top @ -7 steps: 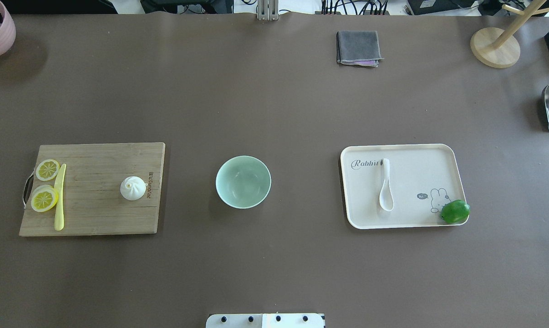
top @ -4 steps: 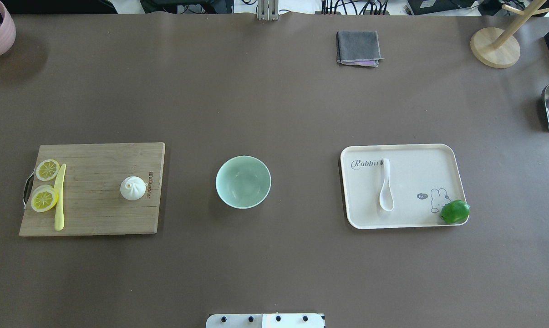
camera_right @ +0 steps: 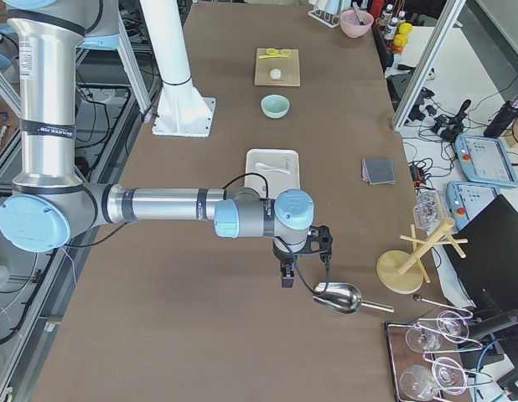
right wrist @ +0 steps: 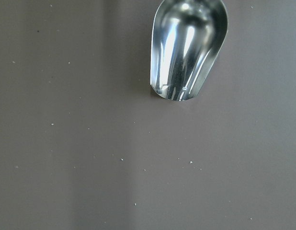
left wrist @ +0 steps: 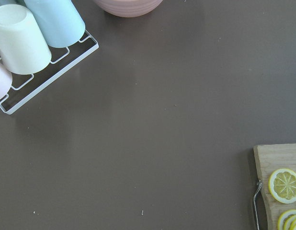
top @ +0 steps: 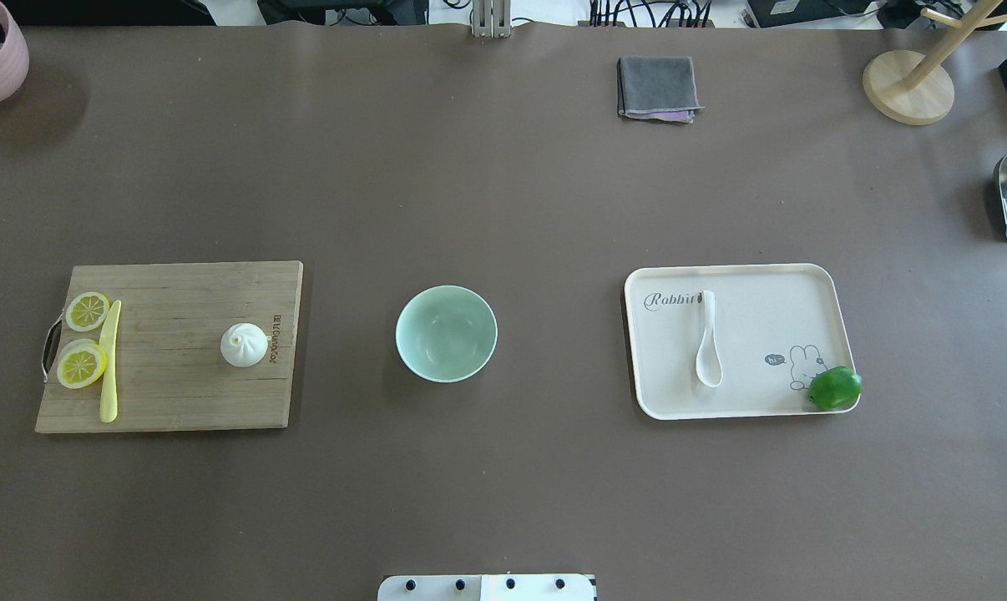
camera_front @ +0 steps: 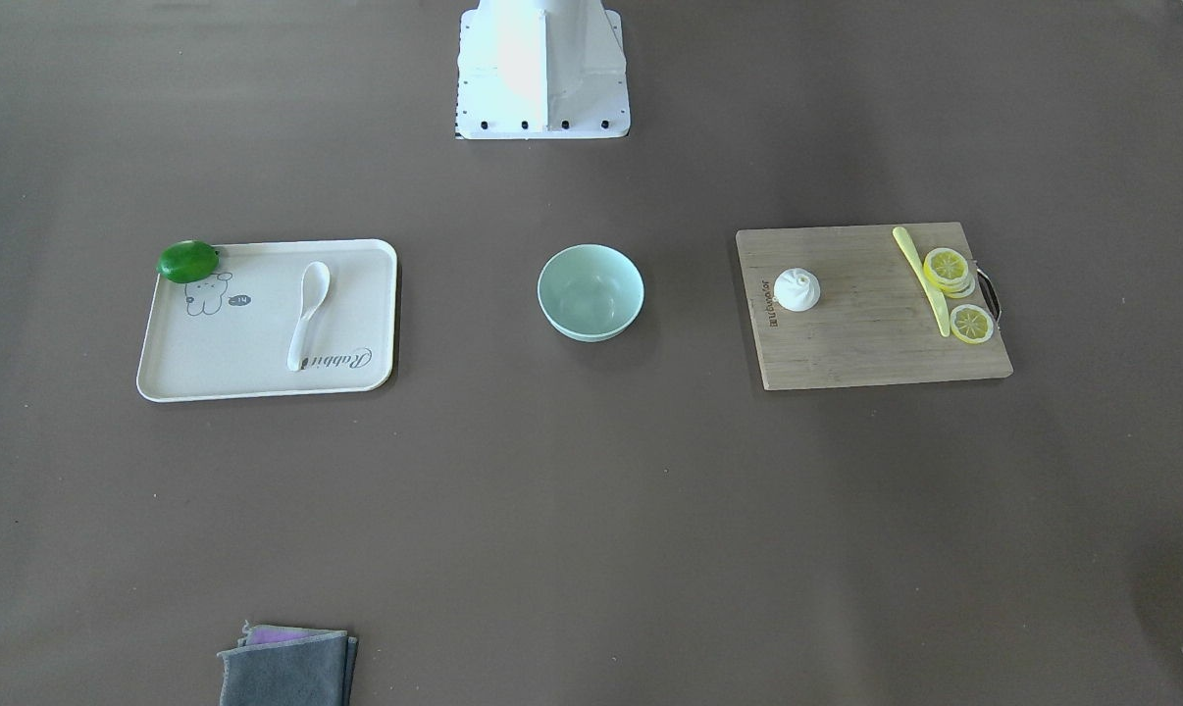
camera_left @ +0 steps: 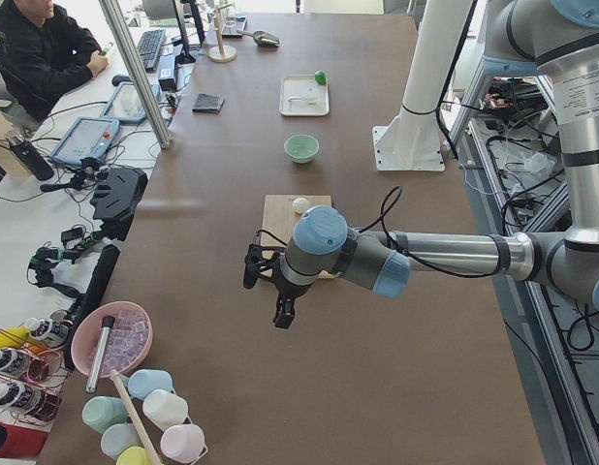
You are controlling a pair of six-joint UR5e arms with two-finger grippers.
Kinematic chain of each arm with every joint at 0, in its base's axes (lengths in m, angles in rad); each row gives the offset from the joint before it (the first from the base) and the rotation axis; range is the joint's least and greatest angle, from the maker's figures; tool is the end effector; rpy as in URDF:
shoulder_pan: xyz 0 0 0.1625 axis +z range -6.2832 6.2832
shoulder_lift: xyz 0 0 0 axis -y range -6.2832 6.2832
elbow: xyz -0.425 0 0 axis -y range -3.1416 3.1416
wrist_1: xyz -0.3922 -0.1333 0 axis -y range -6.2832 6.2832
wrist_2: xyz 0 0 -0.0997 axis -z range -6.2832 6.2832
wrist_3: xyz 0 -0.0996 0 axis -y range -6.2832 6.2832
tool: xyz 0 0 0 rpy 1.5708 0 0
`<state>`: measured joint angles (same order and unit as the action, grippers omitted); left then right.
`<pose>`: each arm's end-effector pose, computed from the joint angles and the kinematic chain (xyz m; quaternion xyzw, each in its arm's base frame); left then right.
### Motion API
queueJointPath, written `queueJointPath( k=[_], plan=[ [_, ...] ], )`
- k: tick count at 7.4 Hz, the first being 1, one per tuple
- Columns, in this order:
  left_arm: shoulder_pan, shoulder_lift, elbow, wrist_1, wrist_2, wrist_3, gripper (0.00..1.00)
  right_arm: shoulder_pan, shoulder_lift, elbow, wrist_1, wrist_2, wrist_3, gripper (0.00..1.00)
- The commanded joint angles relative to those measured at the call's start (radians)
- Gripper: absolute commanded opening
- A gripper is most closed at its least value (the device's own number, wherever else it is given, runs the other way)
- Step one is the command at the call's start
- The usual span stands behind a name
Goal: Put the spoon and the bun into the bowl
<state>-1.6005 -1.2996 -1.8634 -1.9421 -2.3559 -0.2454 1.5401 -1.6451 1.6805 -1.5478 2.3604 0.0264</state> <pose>-0.0747 -0.3953 0.5905 0.1388 0.3924 -0.0503 0.9079 0.0483 -0.4657 0.6366 0.0160 -0.3851 -0.0132 0.9227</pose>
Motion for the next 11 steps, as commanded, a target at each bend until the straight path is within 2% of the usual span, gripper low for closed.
queueJointPath(
  k=[1, 7, 9, 10, 11],
  plan=[
    [0.001, -0.006, 0.003, 0.0, 0.001, 0.0, 0.98, -0.002, 0.004, -0.001, 0.0, 0.0, 0.003, 1.0],
    [0.002, -0.012, -0.013, -0.006, -0.005, -0.003, 0.98, -0.003, 0.014, 0.002, 0.003, 0.0, 0.003, 1.0],
    [0.005, -0.091, -0.026, -0.009, -0.014, -0.003, 0.98, -0.015, 0.115, -0.005, 0.09, -0.004, 0.003, 1.0],
    [0.007, -0.142, -0.026, -0.015, -0.096, -0.002, 0.98, -0.087, 0.14, -0.016, 0.157, -0.019, 0.048, 1.0],
    [0.008, -0.192, -0.033, -0.038, -0.206, -0.002, 0.98, -0.103, 0.149, 0.005, 0.166, 0.032, 0.11, 1.0]
  ],
)
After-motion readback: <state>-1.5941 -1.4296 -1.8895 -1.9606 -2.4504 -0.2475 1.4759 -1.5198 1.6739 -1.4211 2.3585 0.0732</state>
